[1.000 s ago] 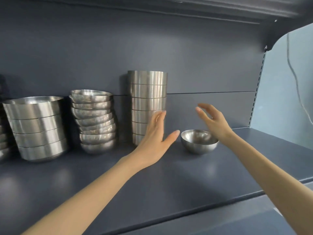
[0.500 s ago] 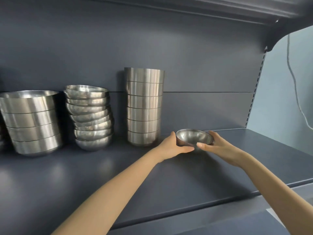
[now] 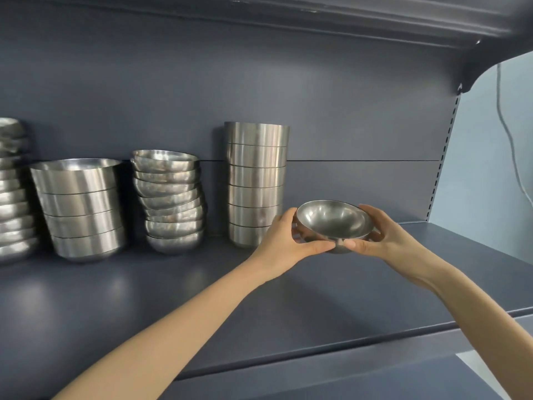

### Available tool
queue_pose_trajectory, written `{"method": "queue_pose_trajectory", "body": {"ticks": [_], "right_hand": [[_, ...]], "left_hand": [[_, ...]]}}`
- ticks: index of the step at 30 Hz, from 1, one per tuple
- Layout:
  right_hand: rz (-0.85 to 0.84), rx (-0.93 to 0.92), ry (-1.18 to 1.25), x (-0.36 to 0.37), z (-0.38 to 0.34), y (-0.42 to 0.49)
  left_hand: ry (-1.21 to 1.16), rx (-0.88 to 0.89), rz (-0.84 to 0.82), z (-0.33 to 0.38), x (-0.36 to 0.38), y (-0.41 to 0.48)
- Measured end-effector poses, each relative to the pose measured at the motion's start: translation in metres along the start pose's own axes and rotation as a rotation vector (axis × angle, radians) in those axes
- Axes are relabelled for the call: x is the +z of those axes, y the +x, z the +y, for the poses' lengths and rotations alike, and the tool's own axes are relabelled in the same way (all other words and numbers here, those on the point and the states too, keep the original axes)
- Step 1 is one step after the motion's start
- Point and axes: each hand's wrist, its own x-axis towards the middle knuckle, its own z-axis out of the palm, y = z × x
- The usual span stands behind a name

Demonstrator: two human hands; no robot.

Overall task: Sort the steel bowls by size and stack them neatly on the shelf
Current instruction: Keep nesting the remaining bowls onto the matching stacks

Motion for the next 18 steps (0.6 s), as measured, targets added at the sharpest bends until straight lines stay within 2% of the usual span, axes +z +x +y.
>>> {"method": "queue_pose_trajectory", "body": {"ticks": [12, 18], "right_hand": [[-0.038, -0.045, 0.125, 0.091, -0.028, -0.013], [-0.124, -0.108, 0.172, 0.132, -0.056, 0.000]], "left_hand": [[-0.053, 0.054, 0.097, 0.007, -0.068, -0.081], [-0.088, 0.057, 0.269, 0.016, -0.099, -0.111]]}}
